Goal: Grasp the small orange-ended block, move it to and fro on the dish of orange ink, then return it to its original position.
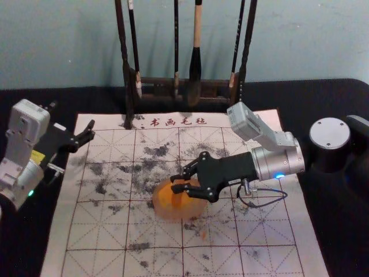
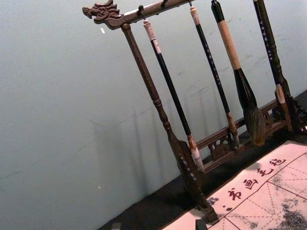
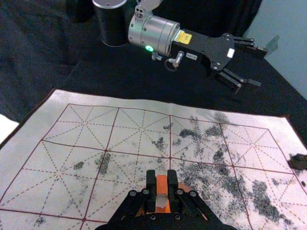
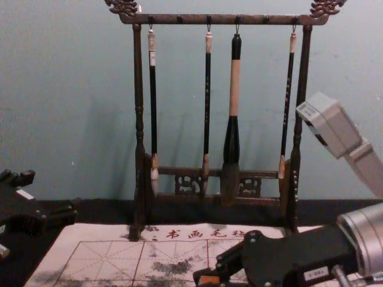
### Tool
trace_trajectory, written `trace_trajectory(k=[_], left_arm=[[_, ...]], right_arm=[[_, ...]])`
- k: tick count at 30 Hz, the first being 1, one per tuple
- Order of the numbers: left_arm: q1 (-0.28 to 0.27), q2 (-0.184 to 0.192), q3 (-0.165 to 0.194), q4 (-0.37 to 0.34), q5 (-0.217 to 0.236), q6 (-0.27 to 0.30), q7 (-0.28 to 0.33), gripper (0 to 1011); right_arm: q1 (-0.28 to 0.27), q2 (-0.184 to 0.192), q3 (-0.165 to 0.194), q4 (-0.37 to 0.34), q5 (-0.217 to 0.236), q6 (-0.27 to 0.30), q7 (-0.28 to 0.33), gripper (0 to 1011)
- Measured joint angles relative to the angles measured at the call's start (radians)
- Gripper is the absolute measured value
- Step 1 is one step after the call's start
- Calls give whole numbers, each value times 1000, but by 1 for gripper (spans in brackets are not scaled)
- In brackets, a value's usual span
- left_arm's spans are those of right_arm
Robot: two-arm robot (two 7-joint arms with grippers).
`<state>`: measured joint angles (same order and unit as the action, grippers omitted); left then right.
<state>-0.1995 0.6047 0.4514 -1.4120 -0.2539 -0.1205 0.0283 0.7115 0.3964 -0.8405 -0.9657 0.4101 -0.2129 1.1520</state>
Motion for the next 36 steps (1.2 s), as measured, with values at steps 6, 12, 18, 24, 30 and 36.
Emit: trace_trajectory(k=[6, 12, 18, 24, 30, 36], left_arm=[[0, 0, 0, 0, 0, 0, 0, 1001], [0, 0, 0, 0, 0, 0, 0, 1001], [0, 0, 0, 0, 0, 0, 0, 1001], [0, 0, 0, 0, 0, 0, 0, 1001], [0, 0, 0, 0, 0, 0, 0, 1001], [0, 0, 0, 0, 0, 0, 0, 1001]], right_arm=[[11, -22, -6, 29, 0, -12, 6, 147], [21, -40, -9, 53, -1, -23, 11, 147], [32, -58, -10, 83, -6, -31, 7, 147], [41, -70, -6, 109, -17, -35, -7, 147], [45, -77, 3, 125, -24, -38, -18, 147], [45, -72, 11, 122, -29, -36, -26, 147]])
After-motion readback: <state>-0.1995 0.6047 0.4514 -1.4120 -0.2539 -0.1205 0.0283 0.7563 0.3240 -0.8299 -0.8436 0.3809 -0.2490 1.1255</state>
